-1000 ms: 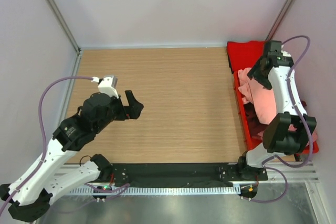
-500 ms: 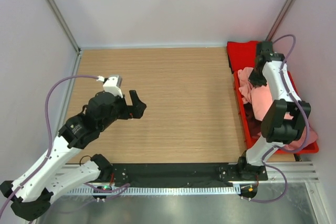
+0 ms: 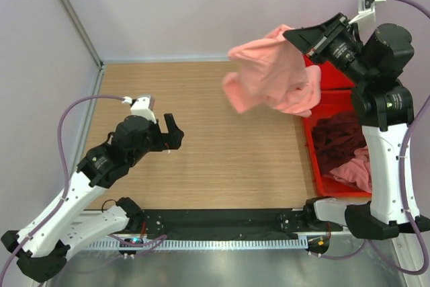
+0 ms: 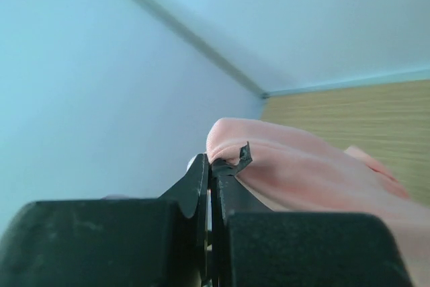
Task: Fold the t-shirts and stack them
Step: Grab the tshirt from the pile, then move the tshirt to the center of the board
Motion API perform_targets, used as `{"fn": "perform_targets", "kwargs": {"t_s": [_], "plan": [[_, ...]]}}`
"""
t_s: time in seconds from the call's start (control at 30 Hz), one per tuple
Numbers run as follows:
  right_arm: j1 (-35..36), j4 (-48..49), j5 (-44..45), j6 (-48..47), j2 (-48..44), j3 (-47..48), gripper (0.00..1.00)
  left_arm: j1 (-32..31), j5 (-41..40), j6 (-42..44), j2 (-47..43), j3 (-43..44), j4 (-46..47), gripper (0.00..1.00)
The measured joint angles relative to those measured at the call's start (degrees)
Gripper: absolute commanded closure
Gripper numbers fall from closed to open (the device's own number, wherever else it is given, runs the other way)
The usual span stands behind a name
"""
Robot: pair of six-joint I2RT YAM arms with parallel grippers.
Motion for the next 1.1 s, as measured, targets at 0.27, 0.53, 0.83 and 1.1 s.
{"fn": "perform_targets", "kwargs": {"t_s": [0.27, 0.53, 0.83, 1.1], "plan": [[13.2, 16.0, -6.2, 7.1, 6.5, -7.9, 0.98, 0.3, -6.5, 0.3, -5.8, 5.0, -4.7, 0.00], [21.3, 13.9, 1.7, 0.1, 22.4, -32.8, 0.90, 0.3, -9.5, 0.0, -4.8, 3.4, -8.1, 0.00], [19.6, -0.4, 20.9, -10.7, 22.4, -39.8, 0.43, 6.2, -0.3, -2.0, 7.5, -8.1, -2.5, 0.08], [20.3, -4.6, 26.9, -12.1, 13.4, -42.9, 0.43, 13.7, 8.1, -7.6, 17.5, -15.1, 5.3, 0.10]]}}
